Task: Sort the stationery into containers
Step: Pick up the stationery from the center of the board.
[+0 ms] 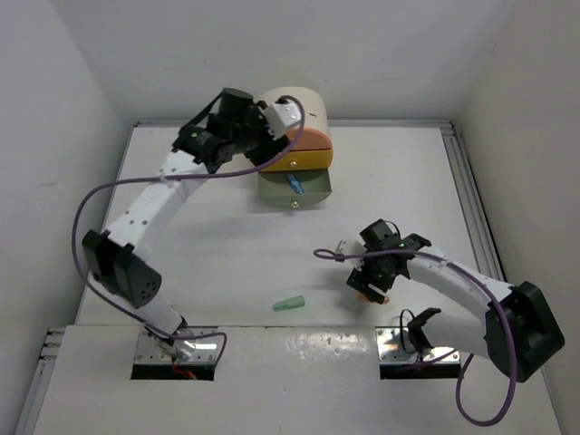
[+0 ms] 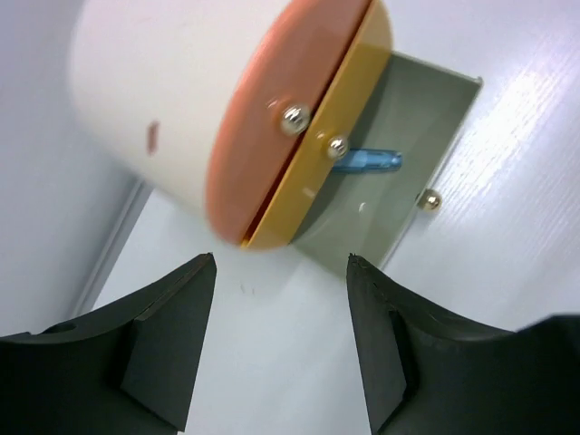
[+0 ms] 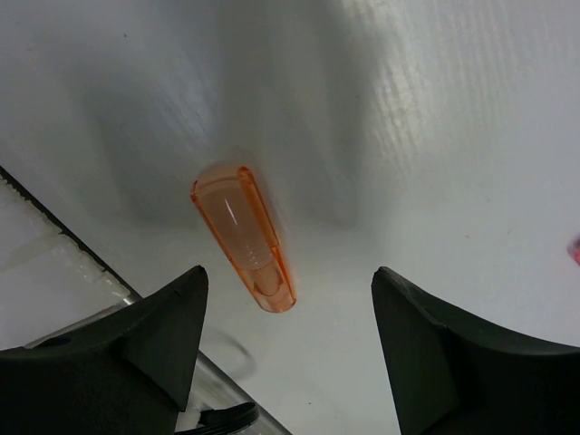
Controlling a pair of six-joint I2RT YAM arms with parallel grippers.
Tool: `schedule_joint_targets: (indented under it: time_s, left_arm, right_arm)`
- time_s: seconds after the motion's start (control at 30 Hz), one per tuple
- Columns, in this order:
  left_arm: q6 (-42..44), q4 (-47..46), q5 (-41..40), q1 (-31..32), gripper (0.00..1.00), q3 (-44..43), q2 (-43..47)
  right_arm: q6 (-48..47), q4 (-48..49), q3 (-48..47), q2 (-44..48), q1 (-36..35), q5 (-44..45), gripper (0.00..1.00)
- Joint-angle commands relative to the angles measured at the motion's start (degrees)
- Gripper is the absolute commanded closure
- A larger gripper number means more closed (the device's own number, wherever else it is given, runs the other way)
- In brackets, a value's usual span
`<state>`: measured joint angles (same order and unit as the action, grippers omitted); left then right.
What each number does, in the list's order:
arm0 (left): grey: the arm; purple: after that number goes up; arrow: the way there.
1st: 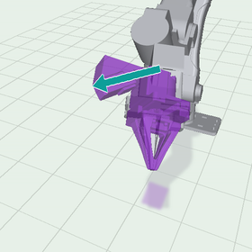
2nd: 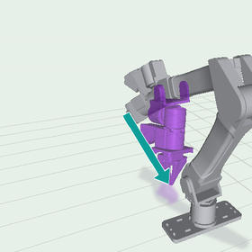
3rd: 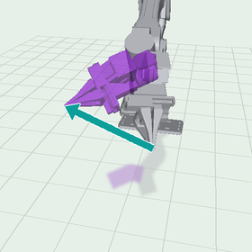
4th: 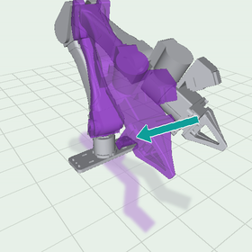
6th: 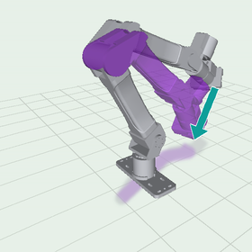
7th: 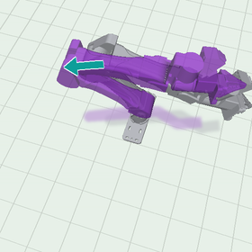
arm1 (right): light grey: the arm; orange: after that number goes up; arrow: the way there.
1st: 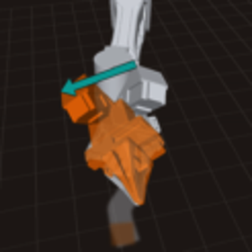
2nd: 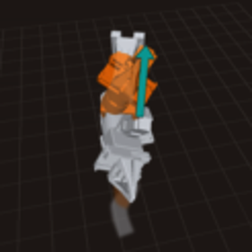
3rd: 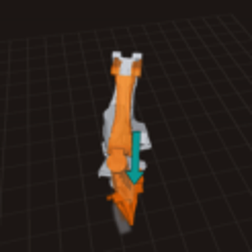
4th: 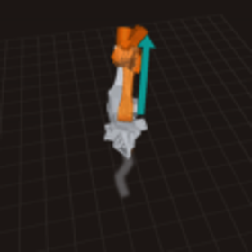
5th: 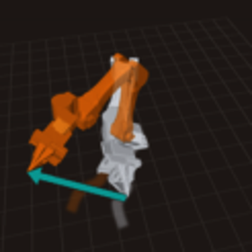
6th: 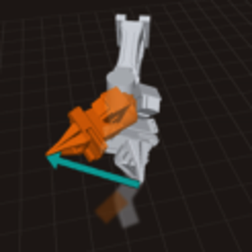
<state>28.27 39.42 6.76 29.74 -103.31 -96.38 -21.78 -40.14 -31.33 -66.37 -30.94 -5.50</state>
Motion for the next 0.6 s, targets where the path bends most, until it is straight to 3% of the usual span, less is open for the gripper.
schedule_joint_targets:
  time_s: [0.0,0.4,0.43,0.57]
  left_arm:
    - [-3.9,0.4,2.0,-3.8,0.34,5.4,6.2]
    - [-8.2,-5.9,8.3,-9.4,0.34,21.7,16.9]
    - [-8.6,-7.2,8.0,-9.8,0.34,22.4,17.6]
    - [-8.1,-8.1,8.6,-11.8,0.34,25.5,20.4]
  right_arm:
    - [2.6,-0.2,-1.6,-0.3,-2.2,1.2,0.28]
    - [1.0,11.0,7.4,-2.4,-7.1,10.9,0.43]
    - [0.8,11.6,7.6,-2.6,-7.5,11.8,0.46]
    - [-0.1,11.6,3.7,-3.3,-7.8,12.3,0.8]
